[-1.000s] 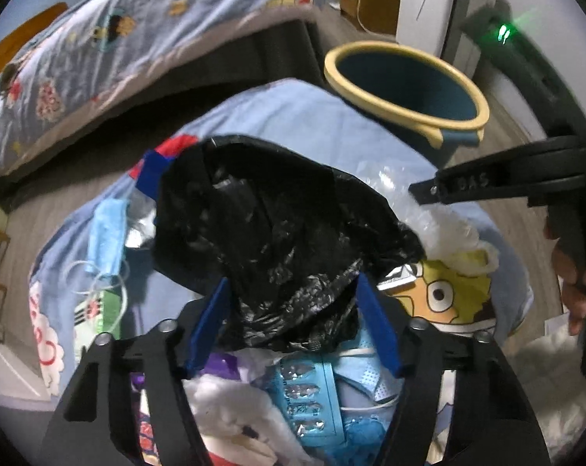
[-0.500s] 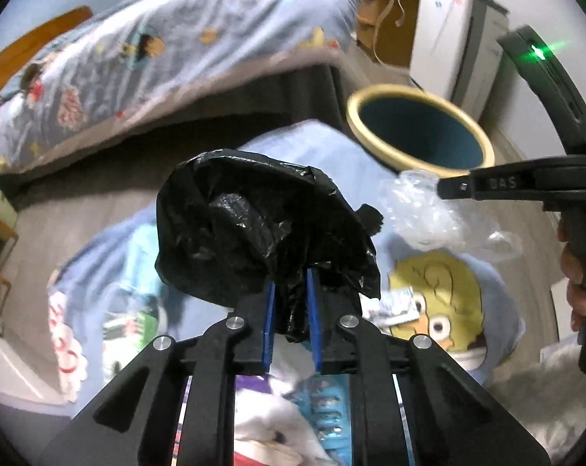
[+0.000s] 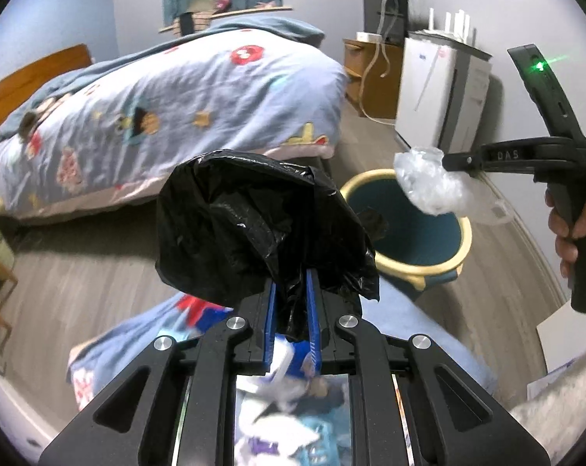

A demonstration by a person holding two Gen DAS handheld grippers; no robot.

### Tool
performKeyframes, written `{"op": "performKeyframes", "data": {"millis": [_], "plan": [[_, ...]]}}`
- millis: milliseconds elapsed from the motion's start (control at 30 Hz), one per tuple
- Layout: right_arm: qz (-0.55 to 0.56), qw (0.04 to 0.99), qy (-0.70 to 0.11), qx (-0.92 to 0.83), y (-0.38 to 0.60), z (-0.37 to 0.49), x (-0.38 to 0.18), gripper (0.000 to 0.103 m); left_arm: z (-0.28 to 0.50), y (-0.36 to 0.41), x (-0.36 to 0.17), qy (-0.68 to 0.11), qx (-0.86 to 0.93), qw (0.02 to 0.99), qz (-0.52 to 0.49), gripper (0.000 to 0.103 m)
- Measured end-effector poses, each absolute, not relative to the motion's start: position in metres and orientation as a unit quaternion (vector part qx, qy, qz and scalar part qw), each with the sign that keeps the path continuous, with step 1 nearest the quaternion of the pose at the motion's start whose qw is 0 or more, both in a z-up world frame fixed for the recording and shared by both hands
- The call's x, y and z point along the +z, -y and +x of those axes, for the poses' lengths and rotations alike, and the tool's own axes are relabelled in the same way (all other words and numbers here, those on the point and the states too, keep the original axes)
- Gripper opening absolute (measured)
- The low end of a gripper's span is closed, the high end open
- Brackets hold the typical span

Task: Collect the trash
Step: 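Carry both items over the bin and open both tools to drop them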

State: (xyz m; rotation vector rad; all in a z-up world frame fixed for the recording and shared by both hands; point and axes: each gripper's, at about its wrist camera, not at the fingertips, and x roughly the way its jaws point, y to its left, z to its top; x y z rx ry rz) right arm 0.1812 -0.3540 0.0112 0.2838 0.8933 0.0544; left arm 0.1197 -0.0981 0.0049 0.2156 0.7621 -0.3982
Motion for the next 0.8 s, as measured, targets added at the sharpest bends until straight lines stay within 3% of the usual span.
{"op": "performKeyframes", "data": {"millis": [533,600,633,700,800], "plan": [[0.239,0.87,-0.426,-0.066,0.449,0.213,-0.052,0.003,0.206,0.245,-0.063,-0.41,-0.297,0.851,0.137,0.016],[0.252,0.87,-0.419,-0.07,0.458,0.21,-0.054,0.008,0.209,0.254,-0.069,-0.409,-0.299,0.85,0.145,0.021],[0.258,0.868,-0.417,-0.073,0.461,0.212,-0.056,0.012,0.211,0.259,-0.072,-0.408,-0.299,0.85,0.149,0.029],[0.265,0.868,-0.414,-0.074,0.466,0.211,-0.058,0.034,0.212,0.263,-0.076,-0.403,-0.295,0.852,0.156,0.04],[0.267,0.866,-0.415,-0.074,0.469,0.21,-0.06,0.041,0.214,0.264,-0.079,-0.403,-0.292,0.854,0.153,0.05]]}}
